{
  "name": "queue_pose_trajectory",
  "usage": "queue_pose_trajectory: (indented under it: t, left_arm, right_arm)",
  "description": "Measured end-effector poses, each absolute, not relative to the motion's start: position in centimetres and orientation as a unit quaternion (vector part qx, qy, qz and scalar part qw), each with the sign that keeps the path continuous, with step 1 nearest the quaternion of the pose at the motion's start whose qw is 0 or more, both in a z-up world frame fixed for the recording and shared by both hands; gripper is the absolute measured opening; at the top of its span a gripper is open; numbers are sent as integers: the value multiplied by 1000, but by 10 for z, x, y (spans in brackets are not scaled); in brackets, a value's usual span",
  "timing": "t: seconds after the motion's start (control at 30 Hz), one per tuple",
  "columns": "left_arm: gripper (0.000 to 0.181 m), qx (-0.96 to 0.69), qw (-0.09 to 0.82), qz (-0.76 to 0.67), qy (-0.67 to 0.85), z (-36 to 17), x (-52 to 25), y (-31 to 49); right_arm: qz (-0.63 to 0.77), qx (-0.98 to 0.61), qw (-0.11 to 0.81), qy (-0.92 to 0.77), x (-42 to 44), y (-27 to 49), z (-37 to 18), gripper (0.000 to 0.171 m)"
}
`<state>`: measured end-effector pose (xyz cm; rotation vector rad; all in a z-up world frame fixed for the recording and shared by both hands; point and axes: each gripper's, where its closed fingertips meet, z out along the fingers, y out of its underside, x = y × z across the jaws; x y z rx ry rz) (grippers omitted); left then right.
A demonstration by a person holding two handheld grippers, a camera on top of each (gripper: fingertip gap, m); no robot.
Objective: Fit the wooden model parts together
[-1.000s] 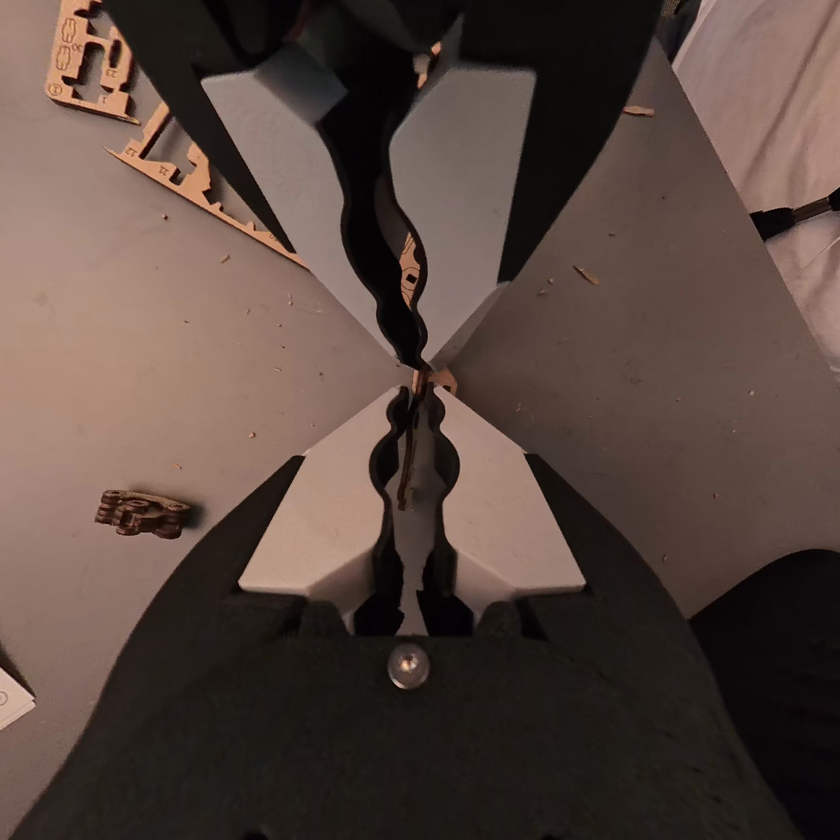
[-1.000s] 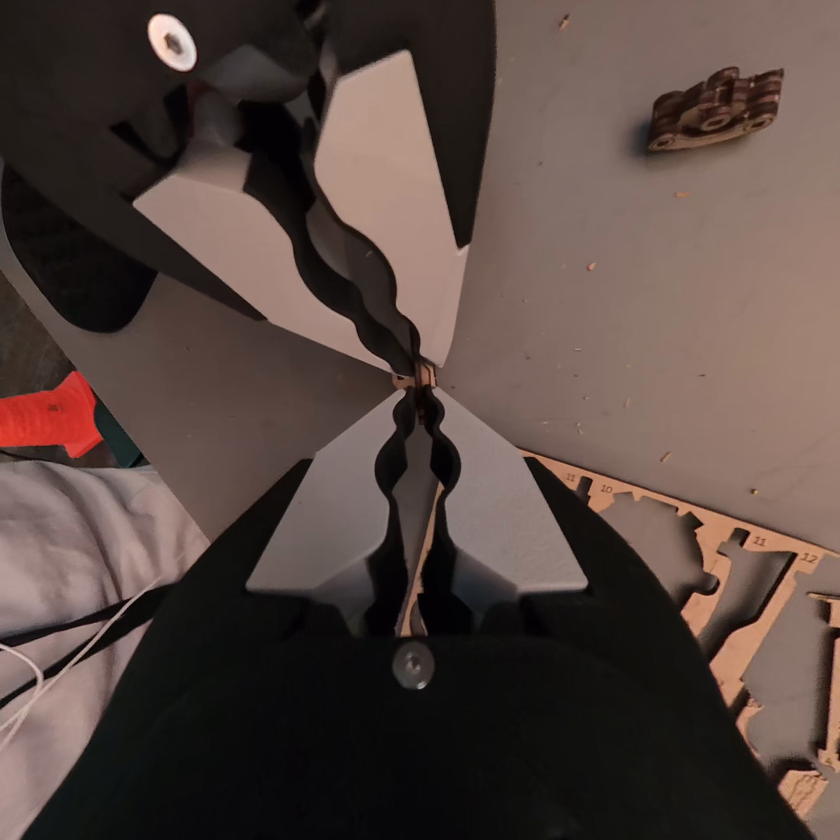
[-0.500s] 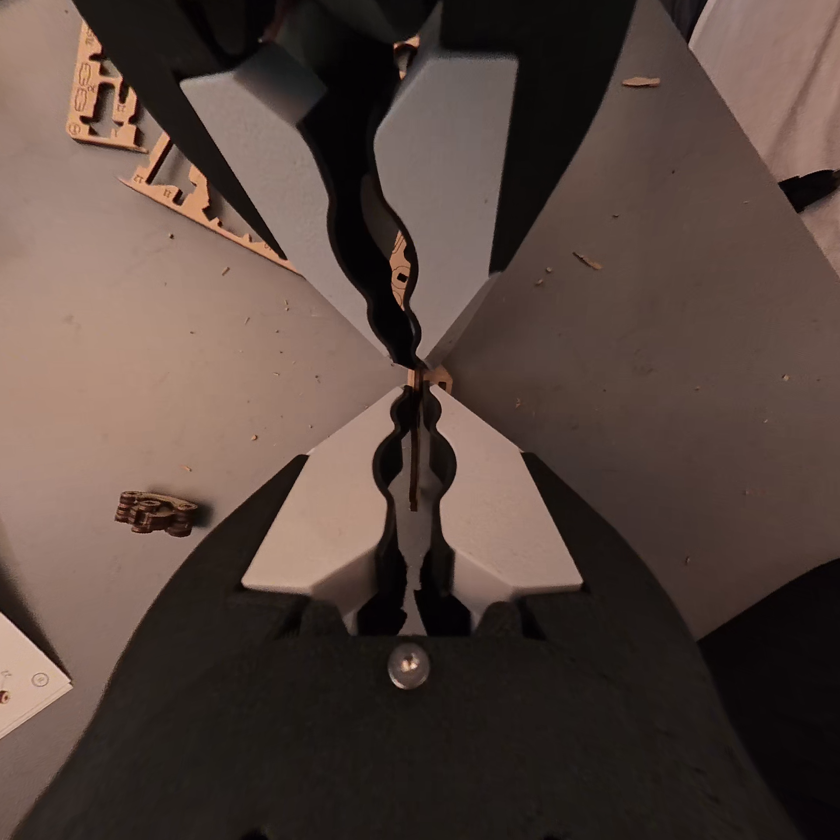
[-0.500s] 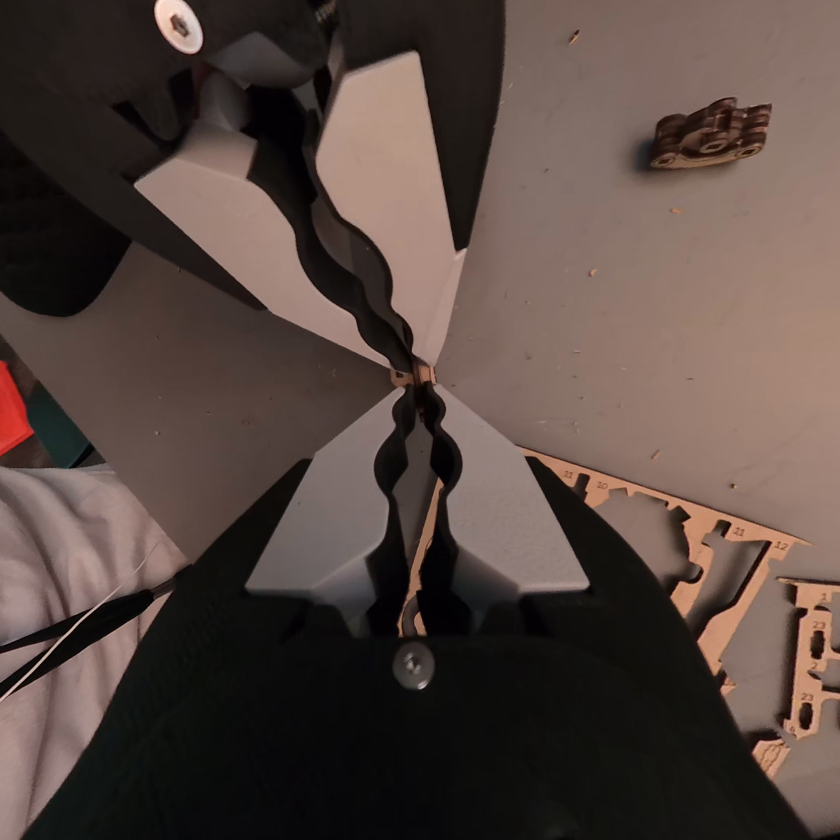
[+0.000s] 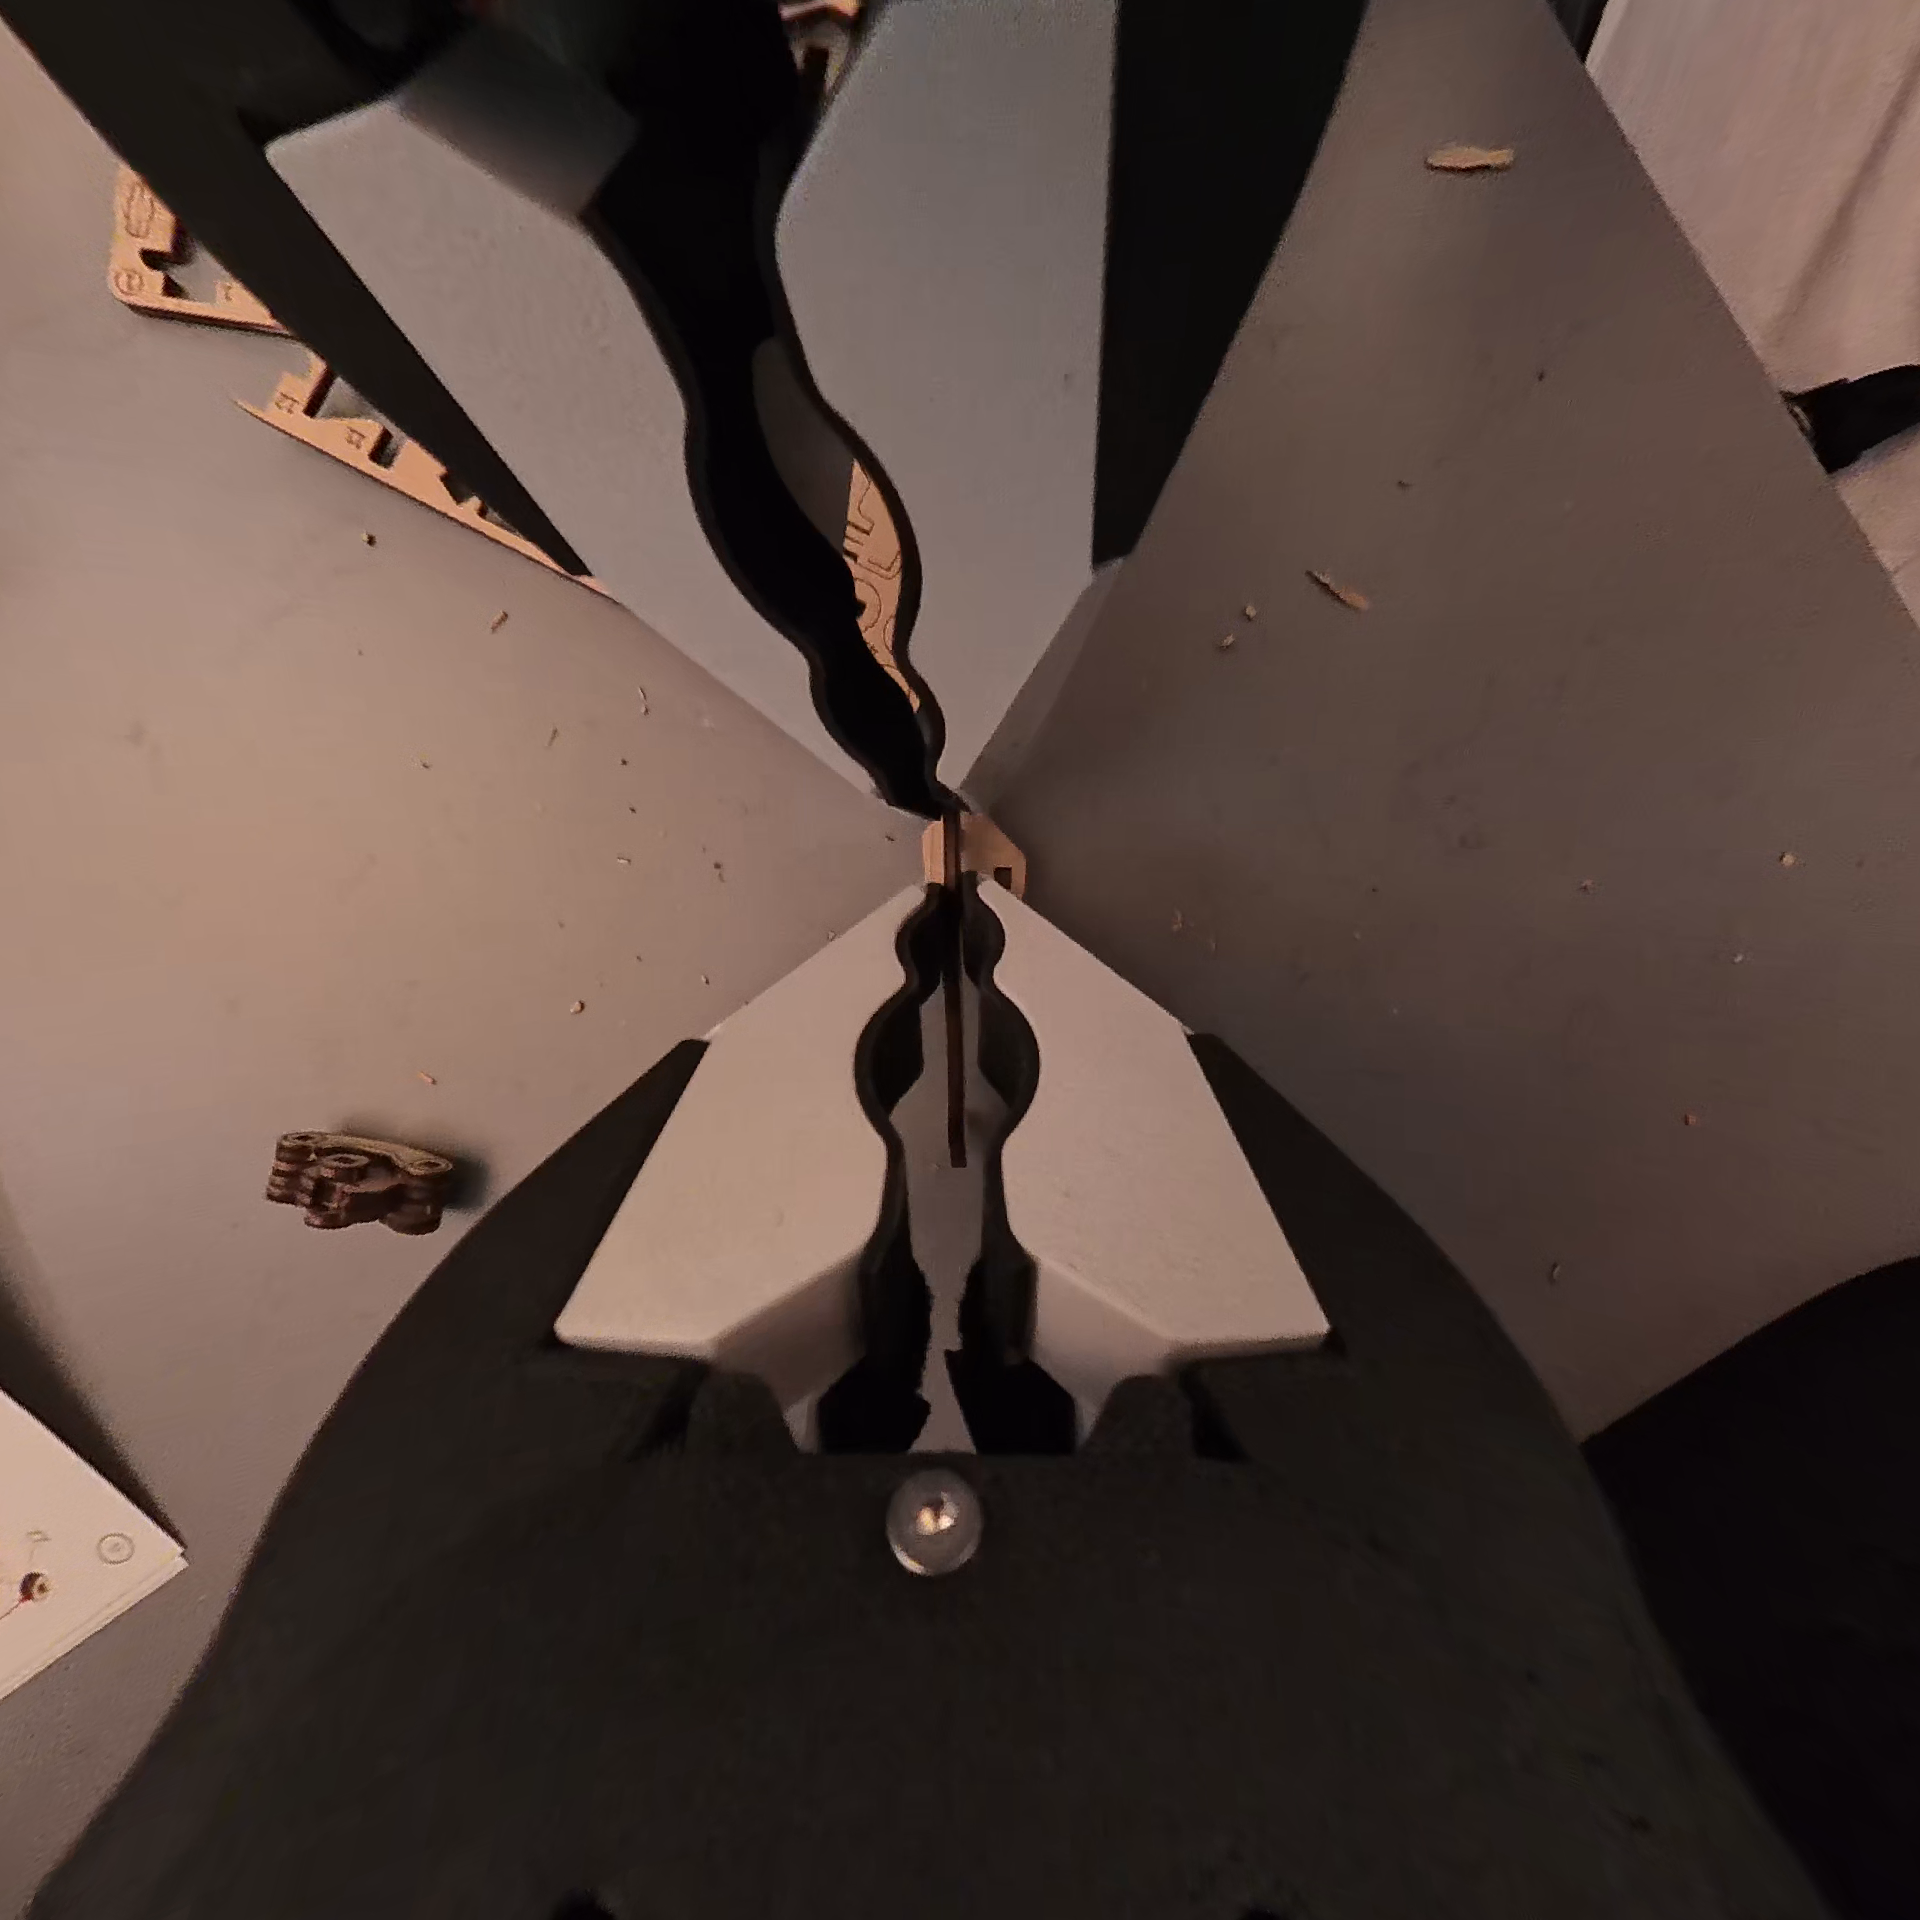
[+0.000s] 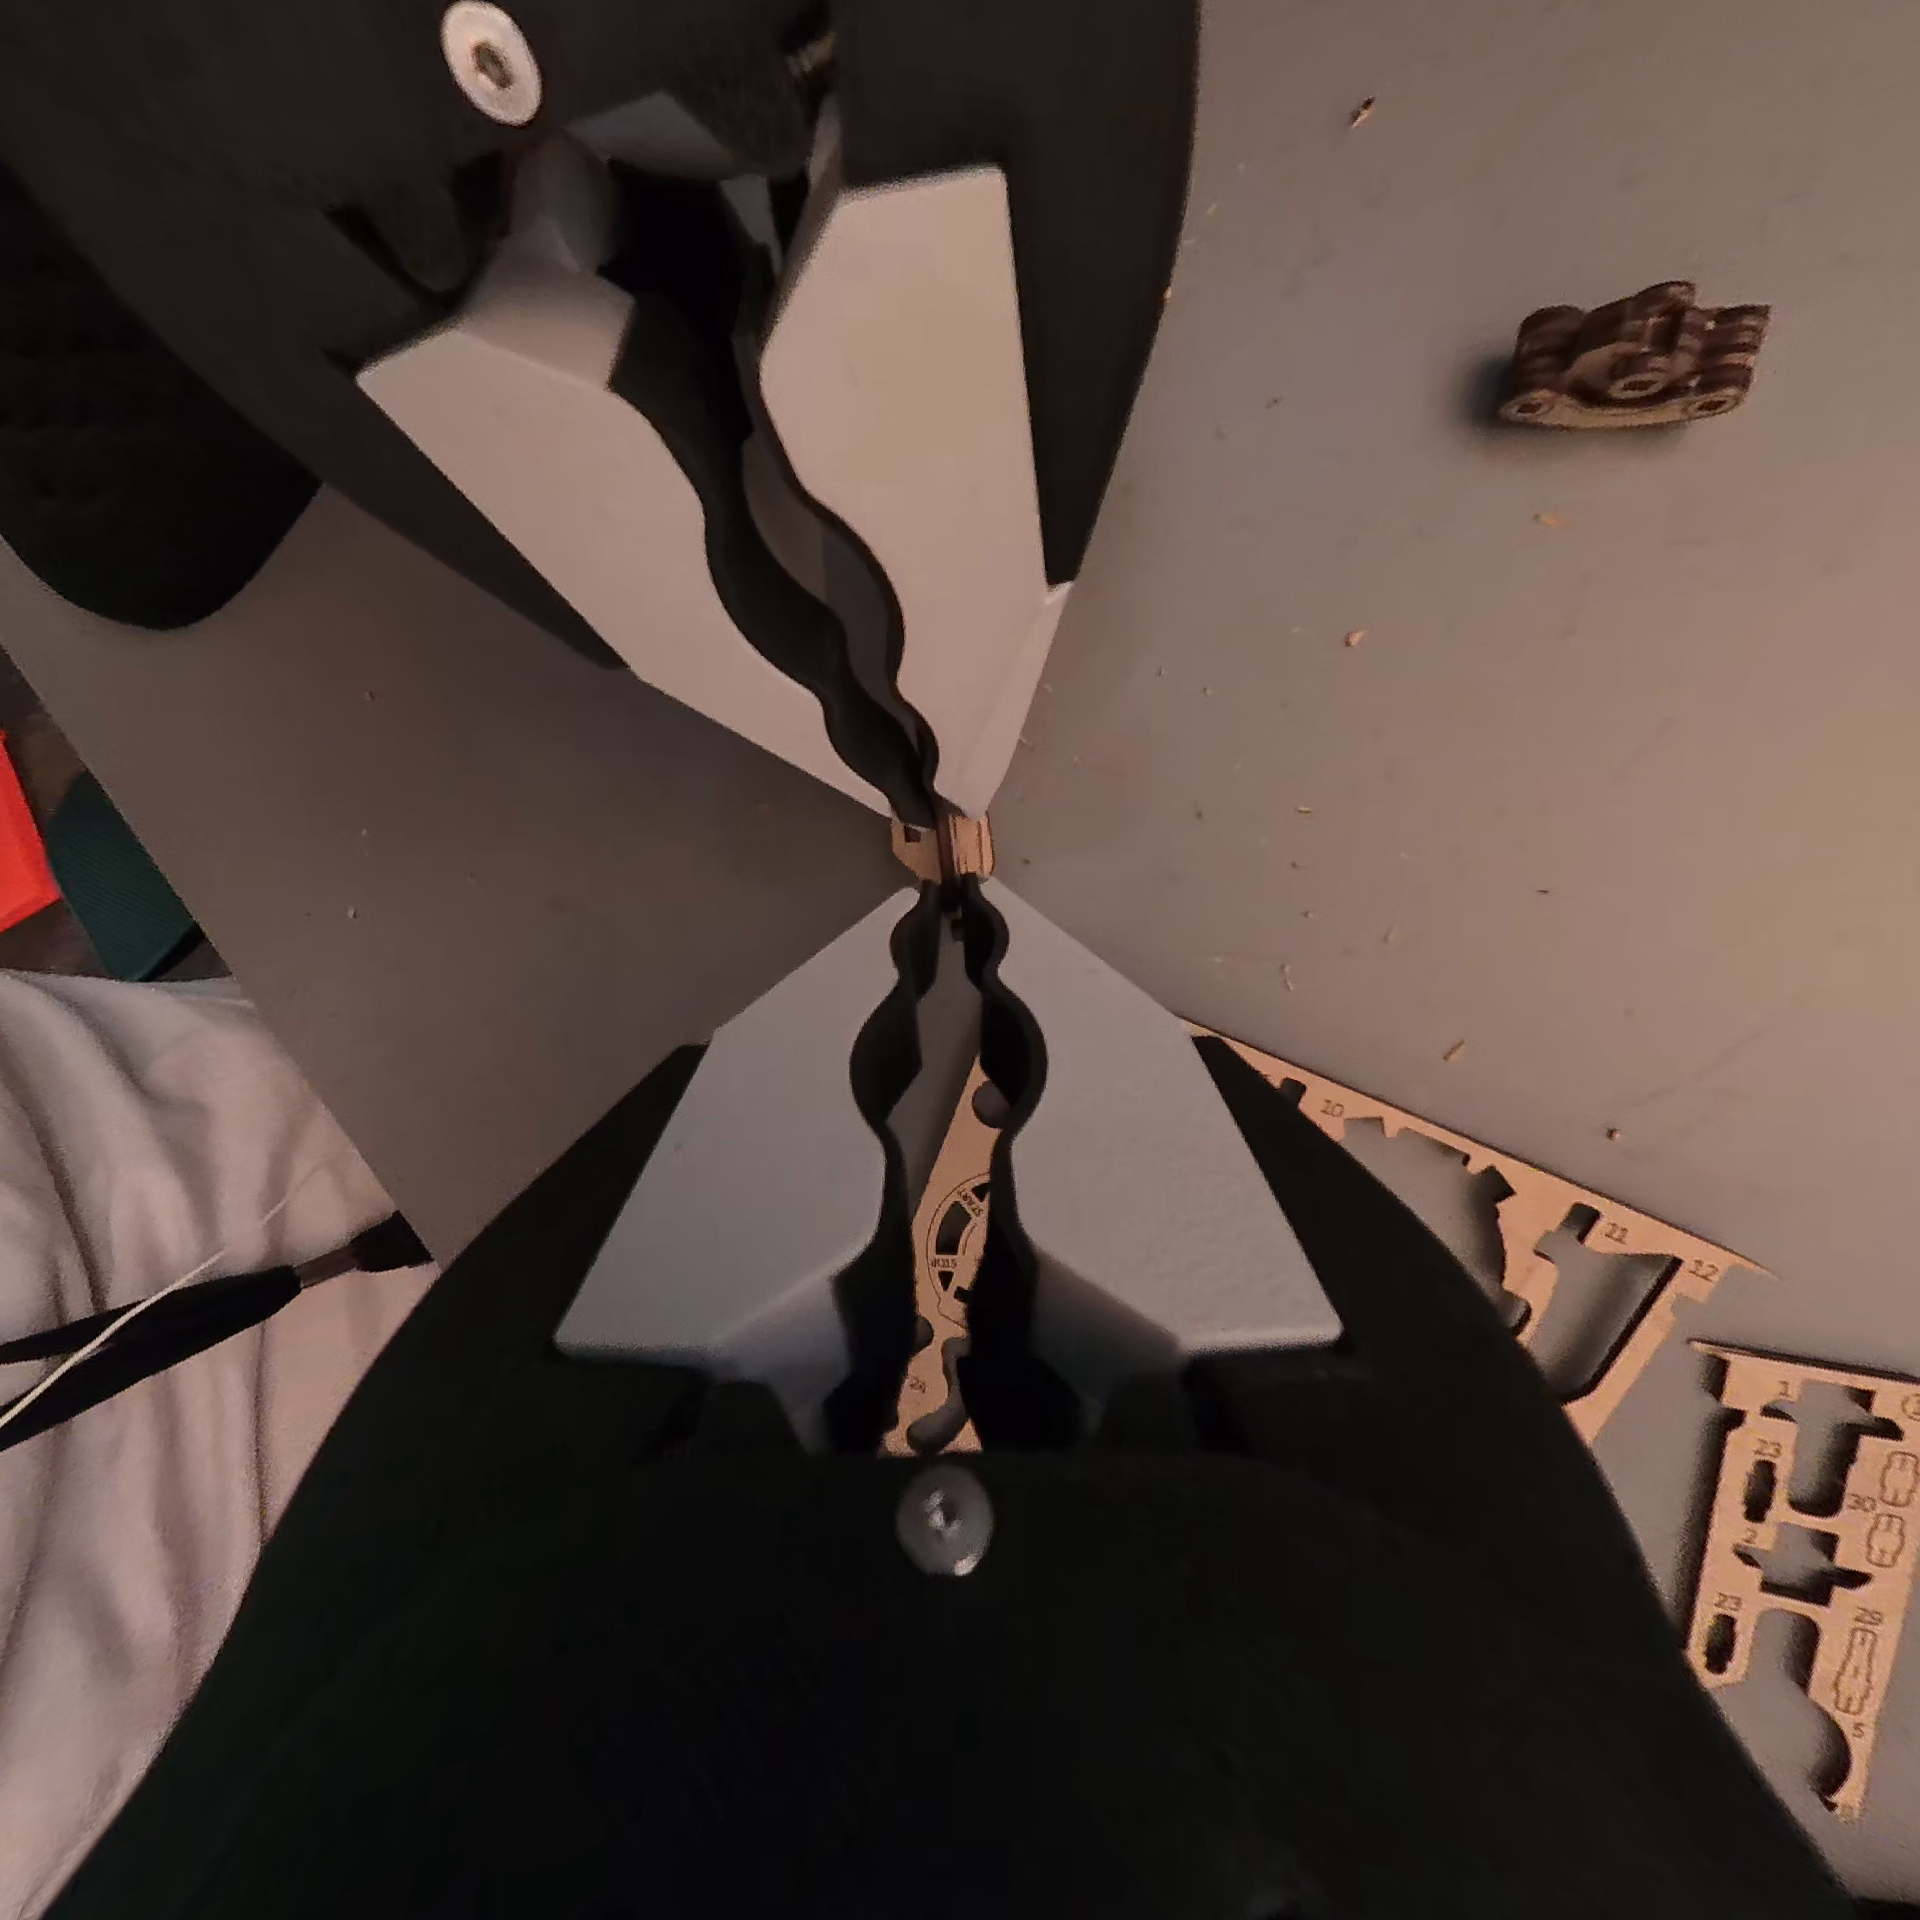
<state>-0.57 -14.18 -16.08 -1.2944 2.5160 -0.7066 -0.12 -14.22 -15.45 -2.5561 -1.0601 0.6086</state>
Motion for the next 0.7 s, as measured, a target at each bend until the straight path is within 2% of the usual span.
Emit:
queue_pose_trajectory:
  t: [0.13,0.2,0.37,0.7]
  left_arm:
    - [2,-444,112,-236,857,-161,-6,-141]
    - [11,-451,113,-238,853,-161,-5,-141]
    - [4,-456,127,-256,843,-160,-2,-142]
    - [1,-459,122,-262,840,-160,-6,-143]
  right_arm:
    - [214,-890,159,-369,-2,-142,-155,3]
    - [216,-891,157,-367,-1,-142,-155,3]
    - [212,-892,150,-371,-1,-142,-155,2]
    - [216,-887,152,-380,-5,-141,-155,3]
